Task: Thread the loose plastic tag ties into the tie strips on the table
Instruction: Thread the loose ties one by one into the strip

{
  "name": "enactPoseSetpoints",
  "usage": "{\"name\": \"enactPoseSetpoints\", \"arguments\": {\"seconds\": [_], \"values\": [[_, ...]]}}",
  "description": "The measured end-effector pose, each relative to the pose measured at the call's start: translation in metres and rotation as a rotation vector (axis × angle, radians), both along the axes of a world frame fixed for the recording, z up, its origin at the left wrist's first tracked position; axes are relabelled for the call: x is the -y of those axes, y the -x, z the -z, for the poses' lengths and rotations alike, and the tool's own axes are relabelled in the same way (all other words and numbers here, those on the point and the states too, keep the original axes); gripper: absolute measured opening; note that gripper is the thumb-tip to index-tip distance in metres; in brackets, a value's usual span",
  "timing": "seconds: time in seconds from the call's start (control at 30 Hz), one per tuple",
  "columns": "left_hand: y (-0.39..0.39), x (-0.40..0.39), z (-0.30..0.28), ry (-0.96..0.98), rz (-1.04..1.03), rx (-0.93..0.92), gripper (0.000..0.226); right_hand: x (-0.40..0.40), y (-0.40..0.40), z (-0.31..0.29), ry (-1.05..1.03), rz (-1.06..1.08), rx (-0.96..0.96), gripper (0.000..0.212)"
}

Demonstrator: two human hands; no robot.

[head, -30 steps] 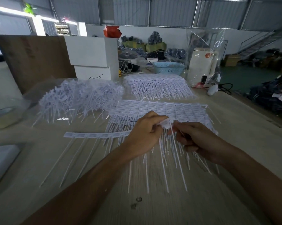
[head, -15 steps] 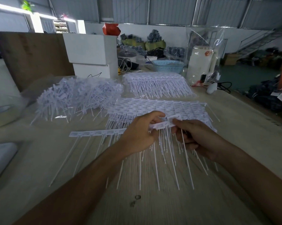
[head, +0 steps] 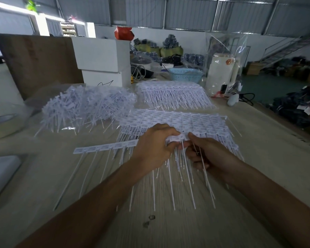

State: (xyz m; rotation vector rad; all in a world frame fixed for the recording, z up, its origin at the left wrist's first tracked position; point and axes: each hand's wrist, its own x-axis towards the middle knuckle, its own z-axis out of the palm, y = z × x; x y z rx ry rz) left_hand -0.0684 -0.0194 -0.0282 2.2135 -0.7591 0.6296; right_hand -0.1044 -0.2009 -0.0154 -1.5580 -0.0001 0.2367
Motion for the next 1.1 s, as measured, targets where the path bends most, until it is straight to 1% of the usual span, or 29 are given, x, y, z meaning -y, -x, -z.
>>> {"name": "enactPoseSetpoints", "arguments": {"seconds": [0.07, 0.17, 0.27, 0.4, 0.5, 0.7, 0.9, 0.97, 1.03, 1.1], "values": [[0.001, 0.001, 0.000, 0.003, 0.003, 0.003, 0.028, -0.001, -0.001, 0.001, -0.010, 0.061, 0.036, 0.045], [0.002, 0.003, 0.000, -0.016, 0.002, 0.014, 0.026, -0.001, -0.002, 0.003, 0.001, 0.084, 0.089, 0.043], [0.003, 0.002, 0.000, -0.068, 0.011, 0.039, 0.026, -0.003, 0.000, 0.004, 0.070, 0.080, 0.174, 0.048], [0.002, 0.001, -0.001, -0.079, 0.022, 0.029, 0.024, -0.003, 0.001, 0.002, 0.178, 0.080, 0.275, 0.052], [0.001, 0.000, -0.001, -0.041, 0.037, -0.007, 0.020, -0.001, 0.002, -0.001, 0.220, 0.054, 0.317, 0.051], [-0.001, 0.001, -0.004, 0.058, 0.085, -0.140, 0.015, 0.004, 0.001, -0.002, 0.234, -0.007, 0.349, 0.047], [0.000, -0.002, -0.008, 0.111, 0.146, -0.223, 0.014, 0.010, 0.003, -0.006, 0.328, -0.058, 0.394, 0.047], [-0.001, -0.003, -0.010, 0.129, 0.174, -0.257, 0.009, 0.010, 0.003, -0.009, 0.416, -0.049, 0.453, 0.045], [-0.001, -0.003, -0.011, 0.140, 0.198, -0.273, 0.013, 0.010, 0.004, -0.012, 0.505, -0.037, 0.517, 0.044], [0.000, -0.004, -0.012, 0.161, 0.194, -0.273, 0.009, 0.011, 0.004, -0.012, 0.448, -0.038, 0.494, 0.047]]}}
